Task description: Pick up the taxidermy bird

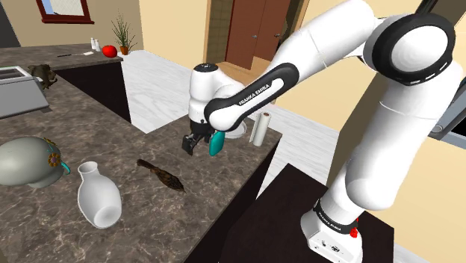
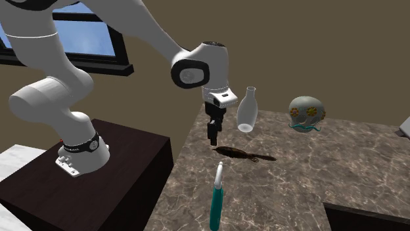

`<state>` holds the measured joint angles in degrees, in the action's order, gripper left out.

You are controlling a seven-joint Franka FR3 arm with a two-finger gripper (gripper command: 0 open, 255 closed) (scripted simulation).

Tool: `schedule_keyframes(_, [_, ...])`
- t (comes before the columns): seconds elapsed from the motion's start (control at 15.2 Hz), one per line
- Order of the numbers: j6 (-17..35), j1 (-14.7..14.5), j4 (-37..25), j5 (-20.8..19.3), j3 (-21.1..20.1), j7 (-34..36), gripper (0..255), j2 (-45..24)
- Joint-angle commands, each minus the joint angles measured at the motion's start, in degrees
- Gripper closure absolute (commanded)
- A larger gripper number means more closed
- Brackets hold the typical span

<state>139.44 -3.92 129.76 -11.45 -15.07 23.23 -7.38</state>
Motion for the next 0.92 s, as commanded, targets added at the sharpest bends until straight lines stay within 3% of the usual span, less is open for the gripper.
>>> schedule_keyframes(0.0, [1.7, -0.8, -3.0, -2.1, 0.0, 1.9, 0, -4.7])
schedule_keyframes(0.46, [4.2, -5.3, -15.6, -7.4, 1.5, 6.8, 0, -19.9])
schedule_keyframes(0.86, [4.2, -9.0, -27.9, -9.5, 2.7, 8.3, 0, -31.6])
